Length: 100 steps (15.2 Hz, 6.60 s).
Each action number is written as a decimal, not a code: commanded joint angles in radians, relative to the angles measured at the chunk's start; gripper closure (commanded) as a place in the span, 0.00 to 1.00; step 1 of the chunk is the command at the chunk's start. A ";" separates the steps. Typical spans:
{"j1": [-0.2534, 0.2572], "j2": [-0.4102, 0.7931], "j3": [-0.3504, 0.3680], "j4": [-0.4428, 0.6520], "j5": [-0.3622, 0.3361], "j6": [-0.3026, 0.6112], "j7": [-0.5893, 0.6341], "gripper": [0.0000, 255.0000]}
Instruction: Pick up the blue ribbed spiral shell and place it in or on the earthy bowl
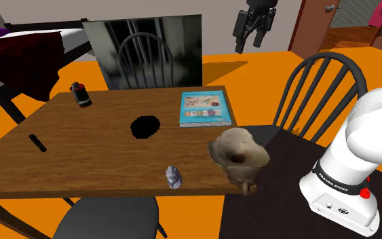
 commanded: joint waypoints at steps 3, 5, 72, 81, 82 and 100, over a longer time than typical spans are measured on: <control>0.011 0.017 0.021 -0.035 0.028 0.039 0.027 0.00; 0.023 0.039 0.043 -0.067 0.056 0.079 0.053 0.00; 0.250 0.927 0.281 -0.130 0.090 1.015 0.441 0.00; 0.255 0.950 0.277 -0.127 0.080 1.035 0.448 0.00; 0.255 0.950 0.277 -0.127 0.080 1.035 0.448 1.00; 0.241 0.833 0.292 -0.117 0.121 0.911 0.432 1.00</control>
